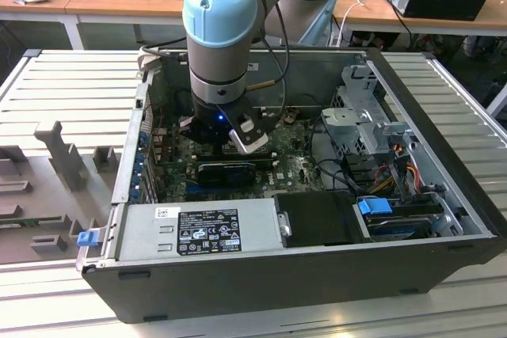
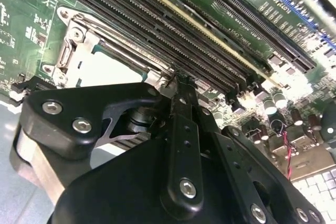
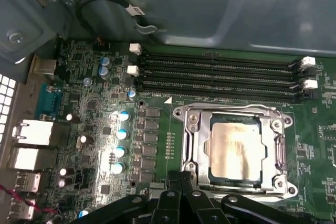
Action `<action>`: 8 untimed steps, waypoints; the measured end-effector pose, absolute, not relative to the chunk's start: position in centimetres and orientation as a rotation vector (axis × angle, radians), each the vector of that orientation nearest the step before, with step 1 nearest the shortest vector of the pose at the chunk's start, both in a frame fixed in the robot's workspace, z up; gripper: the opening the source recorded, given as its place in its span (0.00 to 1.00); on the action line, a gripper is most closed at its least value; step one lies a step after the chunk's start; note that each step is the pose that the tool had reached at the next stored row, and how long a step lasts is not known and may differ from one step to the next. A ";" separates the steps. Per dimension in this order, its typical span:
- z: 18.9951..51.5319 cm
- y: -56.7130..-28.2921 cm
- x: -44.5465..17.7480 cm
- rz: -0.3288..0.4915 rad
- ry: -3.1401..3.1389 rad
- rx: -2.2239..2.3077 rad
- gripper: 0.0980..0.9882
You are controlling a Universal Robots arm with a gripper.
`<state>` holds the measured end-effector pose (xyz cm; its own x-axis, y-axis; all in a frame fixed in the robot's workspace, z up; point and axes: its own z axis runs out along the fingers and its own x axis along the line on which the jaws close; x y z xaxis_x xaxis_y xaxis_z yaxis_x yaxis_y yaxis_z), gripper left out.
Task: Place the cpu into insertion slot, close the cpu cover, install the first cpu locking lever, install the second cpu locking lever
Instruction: 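Install the second cpu locking lever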
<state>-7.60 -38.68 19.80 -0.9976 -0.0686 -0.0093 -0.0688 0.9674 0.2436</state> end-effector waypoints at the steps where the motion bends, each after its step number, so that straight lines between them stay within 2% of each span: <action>1: 19.8 -38.7 -7.6 0.389 3.115 -0.109 0.01; 8: 22.6 -38.5 -7.7 0.389 3.115 -0.109 0.01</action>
<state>-7.70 -38.54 22.60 -0.9976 -0.0686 -0.0093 -0.0687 0.9669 0.2458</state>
